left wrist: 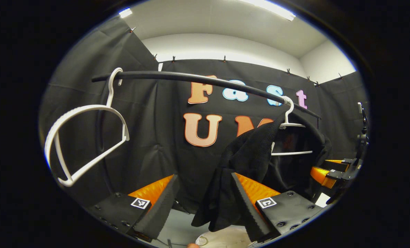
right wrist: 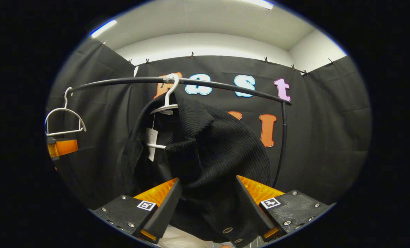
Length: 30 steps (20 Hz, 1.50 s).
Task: Grasp the clothes on the hanger with both hands and then place them into the laundry hamper below.
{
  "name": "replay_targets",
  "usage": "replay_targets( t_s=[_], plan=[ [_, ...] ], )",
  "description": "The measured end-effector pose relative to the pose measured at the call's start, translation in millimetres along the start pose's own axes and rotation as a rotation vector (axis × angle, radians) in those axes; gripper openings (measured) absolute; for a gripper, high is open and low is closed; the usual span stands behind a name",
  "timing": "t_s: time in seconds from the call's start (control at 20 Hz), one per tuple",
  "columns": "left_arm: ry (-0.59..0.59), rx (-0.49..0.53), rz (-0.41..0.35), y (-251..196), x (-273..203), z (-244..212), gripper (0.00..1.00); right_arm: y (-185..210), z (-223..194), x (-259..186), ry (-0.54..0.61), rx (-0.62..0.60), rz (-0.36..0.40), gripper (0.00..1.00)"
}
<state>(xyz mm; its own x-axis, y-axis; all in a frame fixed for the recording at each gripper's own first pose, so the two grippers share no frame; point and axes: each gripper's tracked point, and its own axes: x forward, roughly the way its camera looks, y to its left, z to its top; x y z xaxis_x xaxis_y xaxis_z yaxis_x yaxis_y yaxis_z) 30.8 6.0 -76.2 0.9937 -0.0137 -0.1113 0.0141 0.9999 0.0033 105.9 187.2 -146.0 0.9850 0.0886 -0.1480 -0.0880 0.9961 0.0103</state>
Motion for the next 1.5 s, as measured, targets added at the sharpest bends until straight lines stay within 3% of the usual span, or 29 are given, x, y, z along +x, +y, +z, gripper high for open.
replay_targets(
  t_s=[0.3, 0.45, 0.5, 0.6, 0.65, 0.7, 0.75, 0.8, 0.9, 1.05, 1.1, 1.15, 1.45, 1.5],
  plan=[
    [0.003, -0.014, -0.047, -17.8, 25.3, -17.9, 0.97, 5.4, -4.7, 27.2, -0.03, -0.005, -0.009, 0.94],
    [0.005, 0.0, -0.072, -33.7, 48.5, -31.1, 0.97, 6.6, -6.3, 36.2, -0.042, 0.031, 0.013, 0.64],
    [0.006, 0.003, -0.088, -40.2, 56.4, -35.8, 0.94, 5.1, -6.5, 37.9, -0.043, 0.04, 0.017, 0.74],
    [0.007, -0.014, -0.125, -56.6, 70.3, -44.3, 0.94, -2.0, -5.2, 40.8, -0.054, 0.053, 0.011, 0.39],
    [0.012, -0.028, -0.144, -66.9, 79.0, -50.5, 1.0, -4.4, -4.7, 41.3, -0.059, 0.061, 0.012, 0.32],
    [0.015, -0.04, -0.162, -76.8, 86.6, -56.1, 1.0, -5.4, -5.3, 40.8, -0.058, 0.071, 0.017, 0.25],
    [0.019, -0.047, -0.177, -85.6, 95.8, -59.7, 0.94, -4.9, -5.5, 40.3, -0.056, 0.076, 0.027, 0.07],
    [0.024, -0.05, -0.193, -92.9, 100.8, -61.5, 0.93, -5.0, -5.7, 40.2, -0.054, 0.077, 0.034, 0.13],
    [0.037, -0.047, -0.232, -105.8, 109.7, -68.6, 0.93, -3.2, -3.9, 38.7, -0.063, 0.068, 0.058, 0.08],
    [0.037, -0.013, -0.209, -116.6, 131.1, -73.3, 1.0, -2.4, 0.8, 28.6, -0.076, 0.034, 0.08, 0.04],
    [0.03, -0.008, -0.206, -120.6, 136.1, -72.2, 0.97, -1.6, 2.9, 24.6, -0.08, 0.027, 0.09, 0.1],
    [0.037, -0.001, -0.208, -124.9, 141.1, -74.3, 0.94, -1.3, 6.0, 20.5, -0.086, 0.023, 0.1, 0.02],
    [0.052, -0.007, -0.223, -139.5, 156.7, -76.6, 0.93, -14.6, 31.5, -3.9, -0.121, 0.016, 0.11, 0.0],
    [0.045, -0.001, -0.226, -142.6, 160.0, -74.7, 0.77, -19.1, 37.4, -9.1, -0.13, 0.011, 0.105, 0.0]
  ],
)
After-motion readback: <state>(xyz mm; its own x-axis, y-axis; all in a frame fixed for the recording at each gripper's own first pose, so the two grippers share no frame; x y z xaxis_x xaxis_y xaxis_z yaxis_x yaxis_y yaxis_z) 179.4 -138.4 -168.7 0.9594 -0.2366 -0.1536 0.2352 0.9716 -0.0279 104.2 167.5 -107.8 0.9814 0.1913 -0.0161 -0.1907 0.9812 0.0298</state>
